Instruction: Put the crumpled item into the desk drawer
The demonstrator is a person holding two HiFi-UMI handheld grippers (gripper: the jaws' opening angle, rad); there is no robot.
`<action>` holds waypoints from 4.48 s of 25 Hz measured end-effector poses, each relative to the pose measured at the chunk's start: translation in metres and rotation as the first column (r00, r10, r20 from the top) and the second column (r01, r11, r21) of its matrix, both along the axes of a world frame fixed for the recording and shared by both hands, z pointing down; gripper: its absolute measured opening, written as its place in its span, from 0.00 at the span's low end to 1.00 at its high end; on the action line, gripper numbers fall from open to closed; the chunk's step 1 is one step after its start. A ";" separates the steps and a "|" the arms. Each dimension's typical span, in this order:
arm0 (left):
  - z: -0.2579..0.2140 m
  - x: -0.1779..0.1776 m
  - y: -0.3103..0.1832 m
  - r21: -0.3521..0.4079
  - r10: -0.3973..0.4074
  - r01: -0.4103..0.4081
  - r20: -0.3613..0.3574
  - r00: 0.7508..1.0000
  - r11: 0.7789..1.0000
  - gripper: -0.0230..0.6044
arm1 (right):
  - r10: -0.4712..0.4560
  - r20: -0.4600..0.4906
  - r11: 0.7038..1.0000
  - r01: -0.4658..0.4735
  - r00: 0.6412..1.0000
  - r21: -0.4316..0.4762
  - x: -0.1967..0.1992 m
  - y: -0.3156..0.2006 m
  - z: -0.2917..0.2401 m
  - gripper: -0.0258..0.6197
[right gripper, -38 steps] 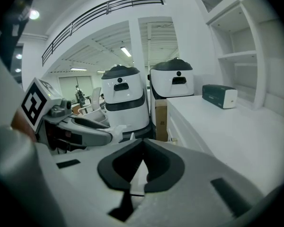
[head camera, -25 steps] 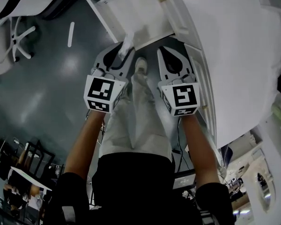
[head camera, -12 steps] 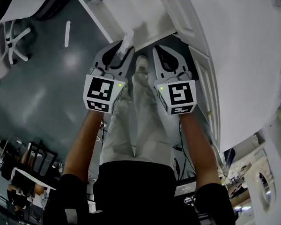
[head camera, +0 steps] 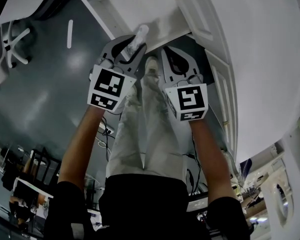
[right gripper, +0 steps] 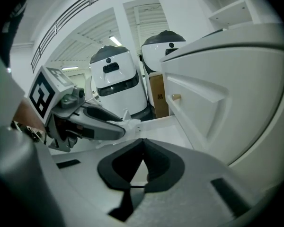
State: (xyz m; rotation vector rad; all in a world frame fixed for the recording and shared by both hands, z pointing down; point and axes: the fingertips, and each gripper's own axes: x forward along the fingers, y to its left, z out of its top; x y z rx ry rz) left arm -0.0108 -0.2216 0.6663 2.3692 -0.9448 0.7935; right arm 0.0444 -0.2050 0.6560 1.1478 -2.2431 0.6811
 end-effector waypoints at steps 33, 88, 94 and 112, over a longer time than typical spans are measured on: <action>0.075 0.042 -0.035 -0.083 0.664 -0.699 0.411 0.625 0.710 0.22 | -0.021 -0.024 0.998 0.020 0.999 -0.059 0.016 0.008 0.050 0.03; 0.209 0.062 -0.034 -0.246 0.753 -0.735 0.419 0.508 0.633 0.33 | 0.004 -0.029 0.990 -0.008 1.000 -0.141 0.035 0.011 0.103 0.03; 0.206 0.060 -0.034 -0.253 0.751 -0.727 0.411 0.517 0.638 0.33 | 0.005 -0.027 0.990 -0.009 1.000 -0.141 0.034 0.013 0.103 0.03; 0.182 0.053 -0.047 -0.231 0.722 -0.705 0.421 0.549 0.671 0.12 | 0.012 -0.031 0.990 -0.016 0.999 -0.139 0.035 0.005 0.086 0.03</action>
